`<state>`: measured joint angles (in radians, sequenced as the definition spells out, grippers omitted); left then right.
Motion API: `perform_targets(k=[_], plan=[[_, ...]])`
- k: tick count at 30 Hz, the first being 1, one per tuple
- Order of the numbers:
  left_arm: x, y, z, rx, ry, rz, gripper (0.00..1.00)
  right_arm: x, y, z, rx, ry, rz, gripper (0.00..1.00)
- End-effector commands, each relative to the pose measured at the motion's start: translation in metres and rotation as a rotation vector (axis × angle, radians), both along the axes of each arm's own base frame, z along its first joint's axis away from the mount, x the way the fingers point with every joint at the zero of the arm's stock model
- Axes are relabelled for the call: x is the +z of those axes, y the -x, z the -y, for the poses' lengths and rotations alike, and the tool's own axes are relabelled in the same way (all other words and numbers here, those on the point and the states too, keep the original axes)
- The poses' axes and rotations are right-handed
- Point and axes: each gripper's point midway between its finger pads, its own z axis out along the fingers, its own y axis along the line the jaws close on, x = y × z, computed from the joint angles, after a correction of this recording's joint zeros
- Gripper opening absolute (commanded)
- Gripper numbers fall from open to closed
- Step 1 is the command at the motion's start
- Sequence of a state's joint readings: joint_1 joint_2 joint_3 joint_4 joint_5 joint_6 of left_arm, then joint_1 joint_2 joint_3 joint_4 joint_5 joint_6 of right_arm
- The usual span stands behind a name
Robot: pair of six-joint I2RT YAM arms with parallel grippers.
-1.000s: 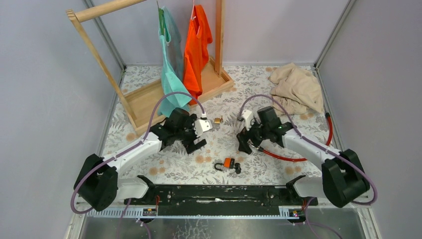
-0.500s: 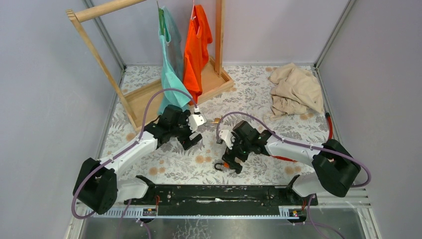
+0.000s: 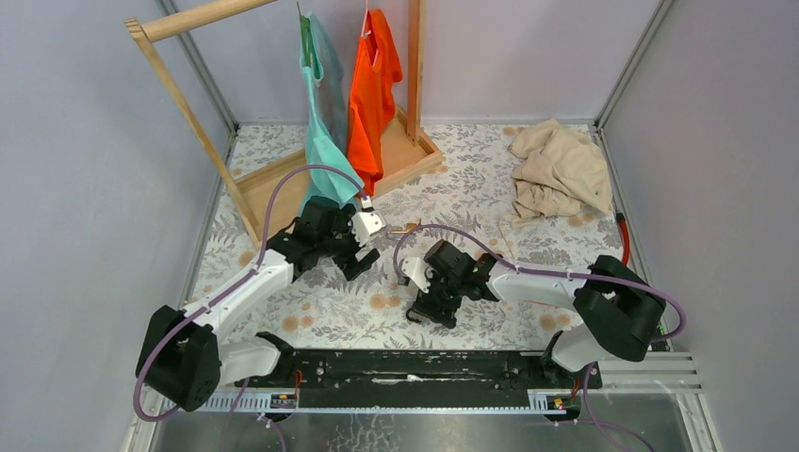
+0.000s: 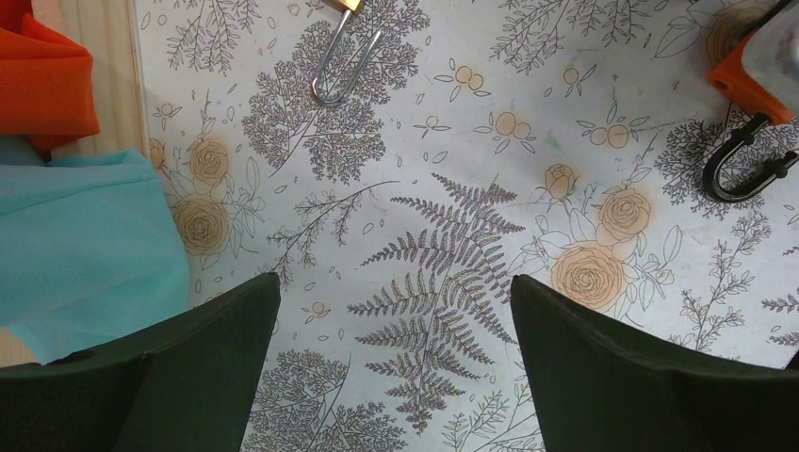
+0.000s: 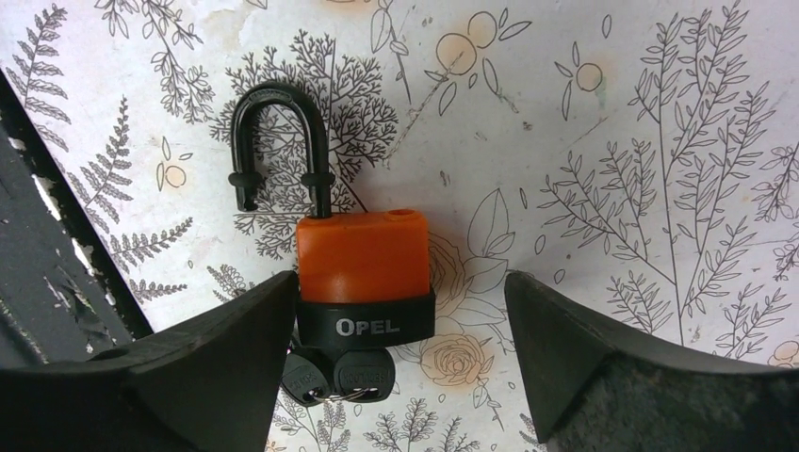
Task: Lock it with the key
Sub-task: Pick up the lock from the center of the board, then lock the lock.
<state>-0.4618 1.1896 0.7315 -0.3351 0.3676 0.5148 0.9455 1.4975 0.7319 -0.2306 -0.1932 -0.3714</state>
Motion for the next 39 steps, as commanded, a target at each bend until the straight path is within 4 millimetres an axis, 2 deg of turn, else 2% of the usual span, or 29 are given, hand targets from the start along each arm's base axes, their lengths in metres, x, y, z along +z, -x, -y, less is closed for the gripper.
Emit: perform_targets(k=[1, 4, 9, 16, 18, 19, 22, 25, 31, 36, 39], plan=[[0.02, -0.013, 0.003, -0.001, 0.037, 0.084, 1.0, -0.002, -0.003, -0.002, 0.015, 0.014, 0.031, 0.85], [0.019, -0.013, 0.003, -0.012, 0.032, 0.089, 1.0, 0.001, -0.004, -0.002, 0.019, 0.002, 0.046, 0.76], [0.021, -0.009, 0.005, -0.044, 0.038, 0.087, 1.0, 0.014, -0.007, -0.008, 0.048, -0.044, 0.08, 0.55], [0.019, 0.0, 0.013, -0.093, 0.082, 0.073, 0.99, 0.059, -0.001, -0.021, 0.148, -0.155, 0.114, 0.2], [0.019, 0.002, 0.016, -0.127, 0.093, 0.09, 0.99, 0.07, 0.0, -0.022, 0.171, -0.172, 0.128, 0.04], [0.02, 0.003, 0.018, -0.143, 0.101, 0.098, 0.99, 0.075, 0.0, -0.022, 0.183, -0.177, 0.136, 0.0], [0.027, 0.011, 0.028, -0.218, 0.139, 0.096, 0.98, 0.088, -0.002, -0.022, 0.209, -0.18, 0.163, 0.0], [0.045, 0.018, 0.039, -0.305, 0.176, 0.102, 0.98, 0.105, -0.008, -0.021, 0.22, -0.192, 0.194, 0.0], [0.075, 0.044, 0.069, -0.442, 0.233, -0.003, 0.97, 0.146, -0.032, -0.023, 0.175, -0.272, 0.263, 0.0], [0.088, 0.064, 0.095, -0.521, 0.273, -0.092, 0.92, 0.18, -0.043, -0.022, 0.132, -0.355, 0.229, 0.0], [0.092, 0.069, 0.103, -0.547, 0.274, -0.096, 0.9, 0.191, -0.046, -0.022, 0.103, -0.38, 0.22, 0.0]])
